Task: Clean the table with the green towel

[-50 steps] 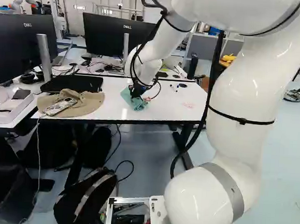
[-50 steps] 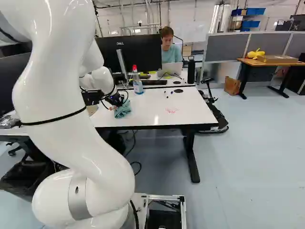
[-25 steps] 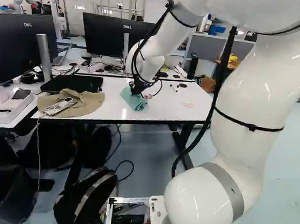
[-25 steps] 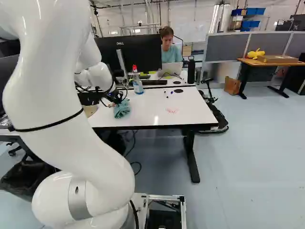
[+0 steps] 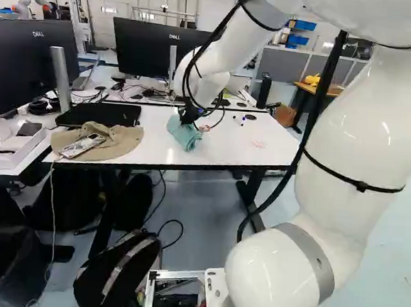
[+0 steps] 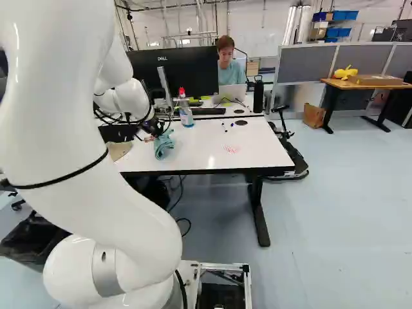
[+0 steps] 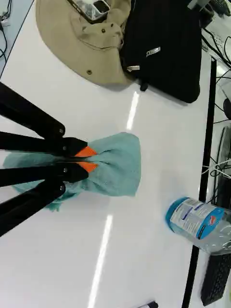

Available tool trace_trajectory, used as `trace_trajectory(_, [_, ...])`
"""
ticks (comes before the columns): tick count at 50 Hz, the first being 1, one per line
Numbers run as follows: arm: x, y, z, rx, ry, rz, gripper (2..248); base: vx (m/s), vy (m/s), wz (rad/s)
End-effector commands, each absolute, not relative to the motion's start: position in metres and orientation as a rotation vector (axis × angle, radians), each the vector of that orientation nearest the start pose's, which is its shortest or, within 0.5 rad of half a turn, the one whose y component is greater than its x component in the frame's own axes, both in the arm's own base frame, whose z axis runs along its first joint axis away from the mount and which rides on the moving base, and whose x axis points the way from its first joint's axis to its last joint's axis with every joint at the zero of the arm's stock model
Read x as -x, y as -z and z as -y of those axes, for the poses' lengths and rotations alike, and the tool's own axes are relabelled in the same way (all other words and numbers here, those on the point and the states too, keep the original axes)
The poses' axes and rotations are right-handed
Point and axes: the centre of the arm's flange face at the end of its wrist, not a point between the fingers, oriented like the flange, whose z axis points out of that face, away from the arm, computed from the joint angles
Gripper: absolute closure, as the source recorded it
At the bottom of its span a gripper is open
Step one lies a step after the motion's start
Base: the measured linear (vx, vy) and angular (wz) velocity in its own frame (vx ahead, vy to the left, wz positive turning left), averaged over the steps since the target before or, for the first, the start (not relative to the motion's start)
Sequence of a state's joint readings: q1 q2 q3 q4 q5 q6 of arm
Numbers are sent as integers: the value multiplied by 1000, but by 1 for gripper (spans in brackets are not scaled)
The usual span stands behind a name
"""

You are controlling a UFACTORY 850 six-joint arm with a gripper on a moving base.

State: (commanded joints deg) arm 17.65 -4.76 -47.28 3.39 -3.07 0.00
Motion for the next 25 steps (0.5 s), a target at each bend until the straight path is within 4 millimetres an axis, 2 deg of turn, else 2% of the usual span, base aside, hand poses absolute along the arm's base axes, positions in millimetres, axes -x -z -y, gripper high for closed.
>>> trace_trajectory(25, [-420, -470, -140, 2818, 994, 374, 218, 0, 0, 0])
